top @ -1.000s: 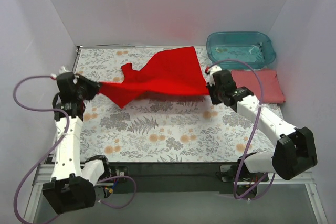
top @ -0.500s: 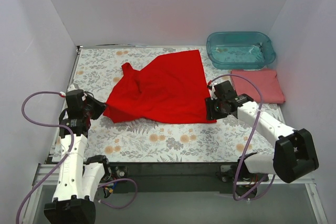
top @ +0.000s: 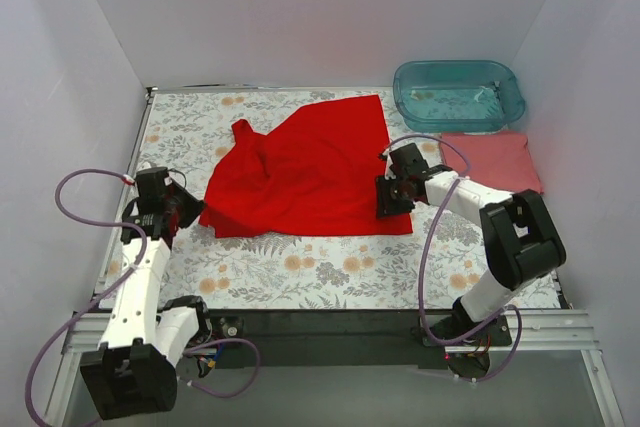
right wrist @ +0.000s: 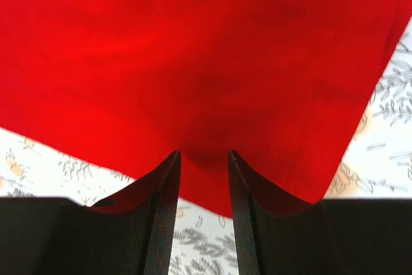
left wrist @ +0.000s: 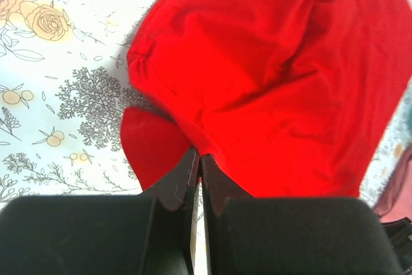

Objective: Fold and stack the t-shirts
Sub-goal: Flatten the tshirt out

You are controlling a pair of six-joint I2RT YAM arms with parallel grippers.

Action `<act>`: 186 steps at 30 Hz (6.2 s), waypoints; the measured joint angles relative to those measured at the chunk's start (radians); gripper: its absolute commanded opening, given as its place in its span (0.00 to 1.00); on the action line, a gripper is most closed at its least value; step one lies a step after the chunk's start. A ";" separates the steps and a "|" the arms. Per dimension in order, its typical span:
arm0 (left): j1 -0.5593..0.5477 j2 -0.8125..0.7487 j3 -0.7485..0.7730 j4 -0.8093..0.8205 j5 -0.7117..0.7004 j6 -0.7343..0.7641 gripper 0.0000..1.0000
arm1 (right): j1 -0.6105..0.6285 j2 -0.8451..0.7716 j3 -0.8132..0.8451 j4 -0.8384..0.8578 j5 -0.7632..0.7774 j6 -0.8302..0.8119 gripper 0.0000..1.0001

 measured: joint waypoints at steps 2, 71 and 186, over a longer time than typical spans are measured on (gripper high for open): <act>0.000 0.058 -0.009 0.027 0.001 -0.002 0.00 | -0.008 0.040 0.014 0.013 0.001 0.001 0.42; -0.060 0.039 0.092 -0.034 0.149 0.052 0.00 | -0.117 -0.006 -0.014 -0.133 0.288 0.196 0.52; -0.046 1.279 1.001 0.242 0.099 0.132 0.00 | -0.247 0.435 0.558 0.348 0.200 -0.262 0.01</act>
